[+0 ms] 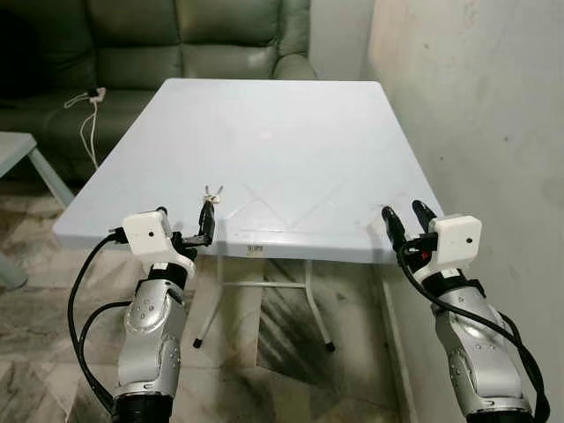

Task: Hang keys on a hook

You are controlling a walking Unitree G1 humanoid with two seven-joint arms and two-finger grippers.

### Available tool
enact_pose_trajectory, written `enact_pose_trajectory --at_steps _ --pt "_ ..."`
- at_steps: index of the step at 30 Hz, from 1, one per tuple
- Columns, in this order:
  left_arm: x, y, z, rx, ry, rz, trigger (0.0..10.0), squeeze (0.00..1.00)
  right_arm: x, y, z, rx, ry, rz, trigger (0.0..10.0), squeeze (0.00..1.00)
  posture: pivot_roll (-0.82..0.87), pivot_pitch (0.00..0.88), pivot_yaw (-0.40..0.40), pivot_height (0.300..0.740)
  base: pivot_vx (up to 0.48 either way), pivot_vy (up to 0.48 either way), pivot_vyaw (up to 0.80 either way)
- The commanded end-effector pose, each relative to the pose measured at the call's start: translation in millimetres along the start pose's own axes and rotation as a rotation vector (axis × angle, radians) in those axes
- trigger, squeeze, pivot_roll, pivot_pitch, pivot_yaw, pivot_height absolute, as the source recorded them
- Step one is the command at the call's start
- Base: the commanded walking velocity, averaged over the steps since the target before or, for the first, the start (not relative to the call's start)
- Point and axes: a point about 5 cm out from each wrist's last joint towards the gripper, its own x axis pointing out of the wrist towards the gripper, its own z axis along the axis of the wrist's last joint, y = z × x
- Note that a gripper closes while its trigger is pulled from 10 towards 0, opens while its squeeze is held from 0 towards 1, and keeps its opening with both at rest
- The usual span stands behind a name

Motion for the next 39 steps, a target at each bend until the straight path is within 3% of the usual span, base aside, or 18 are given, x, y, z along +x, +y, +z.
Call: enact_pose_trajectory --at_steps 1,27,39 --pt "1.2 4.4 3.4 0.011 -0.003 0.004 10.0 0.0 2.7 2.6 5.2 0.006 -0.02 0.01 10.0 0.0 0.03 0.0 -0.043 0.74 0.0 0.319 0.0" --pt "-0.2 3.7 2.5 0.001 -0.003 0.007 10.0 0.0 1.7 3.8 4.7 0.008 -0.015 0.024 10.0 0.0 0.03 0.0 -0.049 0.74 0.0 0.312 0.0" --pt "-1.4 5.0 1.9 0.0 0.001 0.014 10.0 0.0 1.2 4.3 4.1 0.009 -0.01 0.026 10.0 0.0 0.03 0.0 -0.051 0.74 0.0 0.461 0.0"
